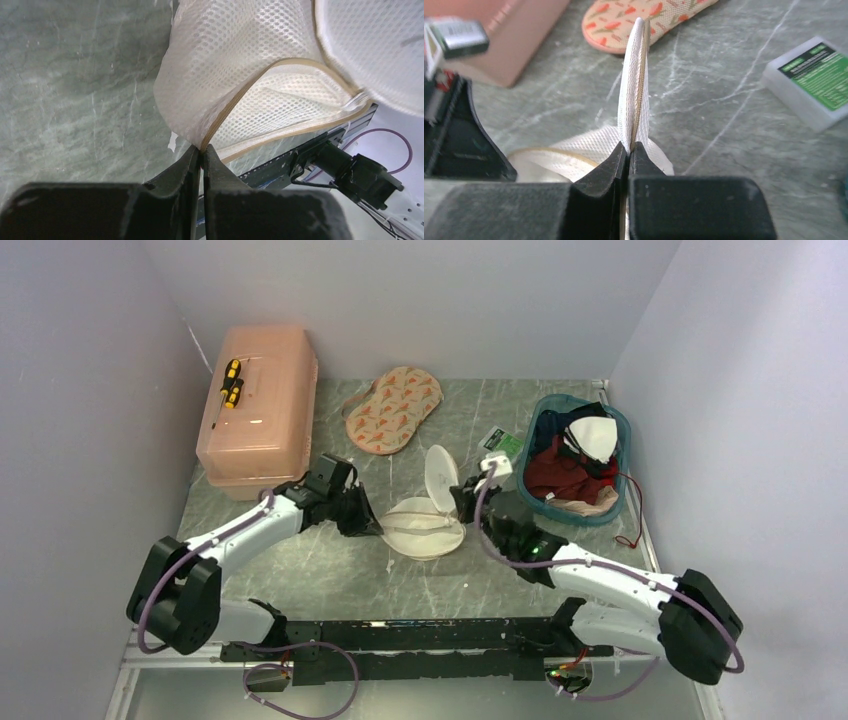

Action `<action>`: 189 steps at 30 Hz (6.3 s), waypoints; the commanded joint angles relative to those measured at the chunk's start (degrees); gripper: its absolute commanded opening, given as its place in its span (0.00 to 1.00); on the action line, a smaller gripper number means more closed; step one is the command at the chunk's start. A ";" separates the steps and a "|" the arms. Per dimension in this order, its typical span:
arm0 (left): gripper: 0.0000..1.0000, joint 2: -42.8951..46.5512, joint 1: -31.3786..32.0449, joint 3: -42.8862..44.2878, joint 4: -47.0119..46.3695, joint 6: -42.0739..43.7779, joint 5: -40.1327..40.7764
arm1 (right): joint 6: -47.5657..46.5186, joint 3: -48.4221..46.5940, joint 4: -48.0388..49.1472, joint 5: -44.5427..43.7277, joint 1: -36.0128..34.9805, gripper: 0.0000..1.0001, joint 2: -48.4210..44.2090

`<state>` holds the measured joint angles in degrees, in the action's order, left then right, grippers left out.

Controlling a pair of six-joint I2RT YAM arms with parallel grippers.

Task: Unzip the laundry bag and remove the bra
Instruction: Close the laundry bag at the center of the board, then move the laundry bag to the center of the board.

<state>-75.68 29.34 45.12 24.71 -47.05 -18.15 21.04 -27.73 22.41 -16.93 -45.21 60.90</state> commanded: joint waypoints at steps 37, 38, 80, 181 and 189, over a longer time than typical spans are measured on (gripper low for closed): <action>0.94 -19.99 0.41 33.35 -10.00 -23.47 -13.93 | -46.65 11.26 34.73 -29.87 -24.14 0.00 5.28; 0.94 -20.81 0.51 34.22 -9.69 -23.05 -14.15 | -46.76 11.12 34.68 -29.83 -24.23 0.00 5.35; 0.03 -0.55 5.19 3.66 -38.15 -4.33 -7.36 | 23.54 1.57 -16.12 22.95 13.35 0.91 -14.11; 0.03 -20.13 18.69 -8.58 -39.09 1.95 15.33 | 17.36 4.27 -5.95 22.77 7.83 0.39 13.79; 0.09 -9.80 19.01 -6.02 -29.88 4.08 18.03 | 15.34 0.52 -14.04 20.67 7.91 0.60 3.82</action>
<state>-91.46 48.21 37.93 -11.70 -45.21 -3.51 38.44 -23.79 12.01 6.09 -37.23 69.58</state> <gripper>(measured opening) 0.056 0.553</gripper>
